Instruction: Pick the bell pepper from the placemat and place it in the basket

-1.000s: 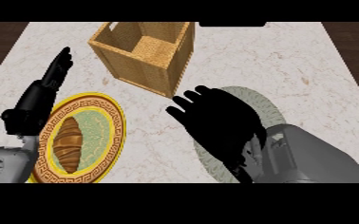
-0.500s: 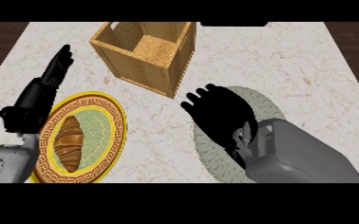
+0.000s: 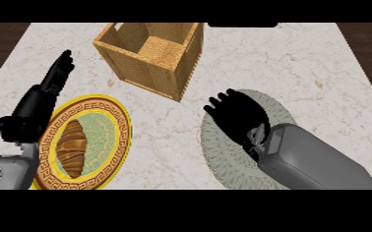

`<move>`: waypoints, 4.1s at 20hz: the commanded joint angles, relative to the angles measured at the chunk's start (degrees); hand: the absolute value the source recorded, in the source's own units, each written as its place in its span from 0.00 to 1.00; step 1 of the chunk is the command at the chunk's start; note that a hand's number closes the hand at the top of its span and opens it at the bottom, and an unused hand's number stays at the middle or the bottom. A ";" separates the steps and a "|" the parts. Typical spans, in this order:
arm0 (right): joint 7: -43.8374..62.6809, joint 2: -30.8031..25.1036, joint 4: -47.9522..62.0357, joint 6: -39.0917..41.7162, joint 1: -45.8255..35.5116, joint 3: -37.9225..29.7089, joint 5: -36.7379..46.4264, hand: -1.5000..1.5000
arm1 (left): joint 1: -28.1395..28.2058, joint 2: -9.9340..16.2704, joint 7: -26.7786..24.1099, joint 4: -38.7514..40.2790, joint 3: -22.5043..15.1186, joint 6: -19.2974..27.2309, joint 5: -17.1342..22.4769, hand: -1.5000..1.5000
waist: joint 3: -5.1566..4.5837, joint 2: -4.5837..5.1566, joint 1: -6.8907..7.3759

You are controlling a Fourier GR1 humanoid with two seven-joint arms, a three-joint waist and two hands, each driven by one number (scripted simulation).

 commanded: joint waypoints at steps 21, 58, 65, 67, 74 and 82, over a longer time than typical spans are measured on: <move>-21.82 2.24 11.03 -16.23 12.06 -3.13 23.28 0.00 | -0.41 -5.05 -1.13 1.53 3.54 -4.11 -5.70 0.50 | -0.01 -0.03 -0.24; -20.55 11.45 29.46 -29.86 12.20 -32.67 36.17 1.00 | -1.12 -8.90 1.88 -1.11 8.42 -6.98 -9.13 0.50 | 0.06 0.02 -2.03; -2.25 14.62 27.01 -40.27 11.20 -45.32 35.31 1.00 | -0.71 -9.43 2.01 -1.45 7.55 -6.89 -9.90 0.50 | -0.01 -0.14 -0.92; -4.07 13.31 23.98 -45.60 10.56 -48.42 33.41 1.00 | -0.18 -7.72 -0.16 0.47 9.54 -8.85 -8.06 0.50 | -0.01 -0.10 -0.96; -5.75 21.62 10.71 -53.28 1.00 -52.74 22.56 1.00 | -1.96 -7.91 2.92 -1.11 9.24 -8.40 -8.34 0.50 | 0.05 -0.45 -0.53; -0.74 19.77 3.78 -41.69 -13.92 -53.78 14.06 1.00 | -3.21 -9.56 3.21 0.11 8.10 -8.38 -8.75 0.50 | -0.03 -0.22 -0.35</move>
